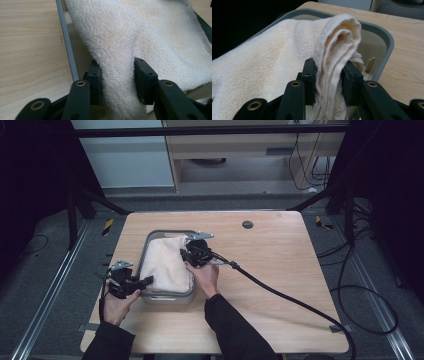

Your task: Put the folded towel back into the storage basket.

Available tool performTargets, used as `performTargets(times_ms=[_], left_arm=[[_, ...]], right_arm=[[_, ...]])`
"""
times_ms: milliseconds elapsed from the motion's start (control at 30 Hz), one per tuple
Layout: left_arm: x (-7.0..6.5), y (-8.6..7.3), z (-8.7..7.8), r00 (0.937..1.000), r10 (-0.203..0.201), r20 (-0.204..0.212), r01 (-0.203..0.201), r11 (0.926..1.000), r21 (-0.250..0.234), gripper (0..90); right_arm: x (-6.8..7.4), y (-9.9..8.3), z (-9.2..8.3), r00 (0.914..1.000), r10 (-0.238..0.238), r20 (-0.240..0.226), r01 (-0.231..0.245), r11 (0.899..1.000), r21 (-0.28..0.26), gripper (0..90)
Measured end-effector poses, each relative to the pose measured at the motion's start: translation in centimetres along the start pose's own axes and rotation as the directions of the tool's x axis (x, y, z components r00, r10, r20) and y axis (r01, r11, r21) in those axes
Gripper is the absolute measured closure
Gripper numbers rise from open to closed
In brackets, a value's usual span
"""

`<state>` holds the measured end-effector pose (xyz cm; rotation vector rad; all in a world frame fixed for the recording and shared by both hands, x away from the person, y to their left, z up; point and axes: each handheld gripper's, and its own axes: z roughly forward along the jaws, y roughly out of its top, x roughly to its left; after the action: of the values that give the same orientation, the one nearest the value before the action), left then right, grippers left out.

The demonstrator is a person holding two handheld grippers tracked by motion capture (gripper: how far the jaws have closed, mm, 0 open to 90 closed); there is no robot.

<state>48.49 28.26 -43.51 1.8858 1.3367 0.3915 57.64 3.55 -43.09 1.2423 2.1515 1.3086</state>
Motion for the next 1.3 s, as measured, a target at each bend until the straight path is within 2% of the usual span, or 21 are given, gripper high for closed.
performTargets(times_ms=[133, 300, 367, 433, 500, 567, 600, 633, 667, 700, 767, 900, 1033, 1100, 1167, 1233, 1300], left_arm=[[-0.2, 0.1, 0.0, 0.9999, 0.011, -0.006, -0.011, 0.9999, -0.004, 54.7], [-0.5, 0.3, -0.4, 0.9993, 0.027, -0.026, -0.027, 0.9995, -0.016, 52.5], [-0.6, 0.4, -0.5, 0.999, 0.028, -0.033, -0.029, 0.9993, -0.024, 51.1], [-0.7, 0.5, -0.7, 0.9988, 0.032, -0.038, -0.033, 0.9988, -0.037, 50.9], [-0.8, 0.6, -1.1, 0.9985, 0.037, -0.041, -0.039, 0.9973, -0.062, 49.8], [-1.1, 0.9, -2.0, 0.9985, 0.046, -0.029, -0.048, 0.9928, -0.109, 49.5], [-1.1, 0.9, -2.0, 0.9985, 0.046, -0.029, -0.048, 0.9928, -0.109, 49.4], [-1.3, 1.1, -2.6, 0.9983, 0.052, -0.027, -0.055, 0.9886, -0.14, 49.2], [-1.3, 1.1, -2.6, 0.9983, 0.052, -0.027, -0.055, 0.9886, -0.14, 48.7], [-1.4, 1.2, -2.9, 0.9982, 0.054, -0.025, -0.057, 0.9865, -0.154, 48.2], [-1.5, 1.3, -3.4, 0.9975, 0.065, -0.029, -0.069, 0.9816, -0.178, 47.6], [-1.5, 1.4, -3.8, 0.9962, 0.075, -0.043, -0.083, 0.9747, -0.208, 43.3], [-1.2, 1.3, -4.0, 0.995, 0.079, -0.062, -0.091, 0.9682, -0.233, 37.9], [-1.0, 1.2, -4.2, 0.9944, 0.08, -0.069, -0.095, 0.9646, -0.246, 34.7], [-0.8, 1.0, -4.3, 0.9928, 0.082, -0.087, -0.102, 0.9617, -0.254, 34.0], [-0.6, 0.9, -4.3, 0.9917, 0.083, -0.098, -0.106, 0.9594, -0.261, 31.7], [-0.4, 0.7, -4.2, 0.9915, 0.08, -0.103, -0.105, 0.9583, -0.266, 30.9]], right_arm=[[0.0, -0.1, 0.0, 0.9998, -0.021, 0.007, 0.021, 1.0, 0.002, 65.0], [0.1, -0.3, 0.0, 0.9986, -0.049, 0.019, 0.049, 0.998, 0.026, 58.6], [0.0, -0.4, 0.0, 0.9969, -0.075, 0.024, 0.074, 0.997, 0.033, 55.0], [0.0, -0.4, -0.1, 0.9971, -0.073, 0.02, 0.072, 0.997, 0.034, 53.5], [-0.1, -0.3, -0.5, 0.9954, -0.092, 0.027, 0.093, 0.996, -0.016, 51.3], [-0.2, 0.1, -1.3, 0.9936, -0.11, 0.025, 0.111, 0.993, -0.049, 47.6], [-0.2, 0.1, -1.3, 0.9936, -0.11, 0.025, 0.111, 0.993, -0.049, 47.6], [-0.2, 0.4, -2.0, 0.9922, -0.121, 0.031, 0.123, 0.99, -0.067, 46.1], [-0.2, 0.4, -2.0, 0.9922, -0.121, 0.031, 0.123, 0.99, -0.067, 46.1], [-0.5, 0.7, -2.8, 0.9925, -0.118, 0.032, 0.12, 0.989, -0.087, 43.6], [-0.7, 0.8, -3.2, 0.9931, -0.113, 0.03, 0.116, 0.989, -0.093, 41.9], [-1.5, 1.1, -4.7, 0.9924, -0.119, 0.034, 0.122, 0.986, -0.112, 32.2], [-2.5, 0.8, -6.5, 0.9894, -0.138, 0.043, 0.143, 0.982, -0.126, 26.5], [-3.6, 0.3, -7.8, 0.991, -0.131, 0.028, 0.133, 0.982, -0.136, 23.3], [-4.1, 0.1, -8.3, 0.9912, -0.13, 0.026, 0.132, 0.982, -0.136, 22.1], [-5.3, -0.7, -9.8, 0.9932, -0.115, 0.017, 0.116, 0.983, -0.14, 19.1], [-5.8, -1.0, -10.4, 0.9933, -0.114, 0.016, 0.115, 0.983, -0.141, 18.4]])
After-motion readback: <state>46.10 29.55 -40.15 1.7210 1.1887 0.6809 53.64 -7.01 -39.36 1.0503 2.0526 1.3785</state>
